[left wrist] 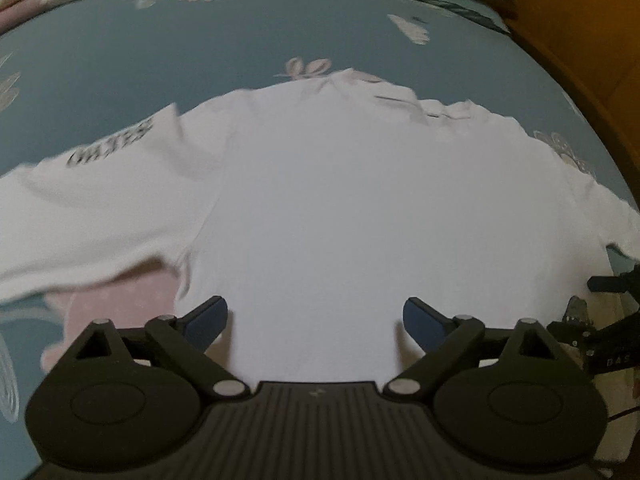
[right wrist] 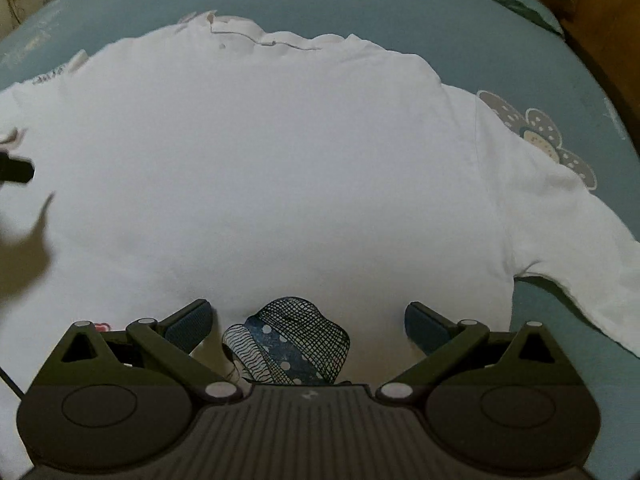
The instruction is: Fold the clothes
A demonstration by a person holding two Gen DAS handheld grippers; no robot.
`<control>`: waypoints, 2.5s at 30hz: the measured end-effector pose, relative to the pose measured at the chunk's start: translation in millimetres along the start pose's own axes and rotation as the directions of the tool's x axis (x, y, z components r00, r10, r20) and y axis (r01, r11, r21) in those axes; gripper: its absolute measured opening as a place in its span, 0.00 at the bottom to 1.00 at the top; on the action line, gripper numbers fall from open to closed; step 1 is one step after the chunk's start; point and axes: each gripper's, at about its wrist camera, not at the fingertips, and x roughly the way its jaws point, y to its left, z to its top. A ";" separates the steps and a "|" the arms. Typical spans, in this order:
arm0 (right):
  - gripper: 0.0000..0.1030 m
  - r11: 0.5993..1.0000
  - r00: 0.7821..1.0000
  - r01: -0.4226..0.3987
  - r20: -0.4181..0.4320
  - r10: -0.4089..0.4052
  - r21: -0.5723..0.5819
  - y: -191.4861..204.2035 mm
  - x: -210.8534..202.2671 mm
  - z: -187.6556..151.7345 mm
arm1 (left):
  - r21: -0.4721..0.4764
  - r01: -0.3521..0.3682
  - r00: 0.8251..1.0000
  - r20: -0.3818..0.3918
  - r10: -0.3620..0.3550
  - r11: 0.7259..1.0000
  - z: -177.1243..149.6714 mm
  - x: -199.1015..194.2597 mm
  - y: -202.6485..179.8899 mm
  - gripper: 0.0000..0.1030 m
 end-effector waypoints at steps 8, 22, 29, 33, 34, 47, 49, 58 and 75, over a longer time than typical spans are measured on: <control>1.00 1.000 1.000 0.013 0.005 -0.013 0.001 1.8 -1.2 -2.2 | -0.014 0.045 0.999 -0.024 -0.045 0.999 -17.9 -0.9 14.9 0.91; 1.00 0.983 0.992 -0.111 -0.036 0.118 0.146 58.7 -11.0 51.1 | -0.542 0.088 0.994 0.100 -0.040 0.836 -7.6 -50.7 173.4 0.55; 1.00 0.971 0.978 -0.194 -0.051 0.202 0.138 98.5 -4.5 70.6 | -0.851 0.143 0.975 0.209 0.077 0.504 -52.7 -74.1 274.6 0.47; 1.00 0.972 0.974 -0.206 -0.068 0.215 0.112 116.5 1.1 79.9 | -0.933 0.214 0.951 0.267 0.157 0.290 -89.4 -86.3 314.1 0.47; 1.00 0.972 0.974 -0.208 -0.072 0.216 0.107 118.9 0.3 80.4 | -0.942 0.229 0.945 0.275 0.178 0.244 -97.5 -87.8 321.5 0.47; 1.00 0.968 0.963 -0.244 -0.108 0.249 0.059 155.3 13.2 101.9 | -0.930 0.347 0.893 0.366 0.260 0.117 -123.4 -70.9 371.7 0.47; 1.00 0.966 0.961 -0.253 -0.103 0.258 0.061 159.8 14.1 105.3 | -0.924 0.358 0.888 0.382 0.255 0.135 -122.3 -68.7 375.9 0.47; 1.00 0.962 0.956 -0.269 -0.107 0.272 0.039 174.1 19.3 119.3 | -0.896 0.387 0.863 0.435 0.256 0.219 -108.7 -62.0 399.1 0.48; 1.00 0.959 0.951 -0.281 -0.130 0.281 0.023 183.2 24.8 123.5 | -0.858 0.396 0.860 0.471 0.194 0.328 -82.5 -50.7 419.3 0.40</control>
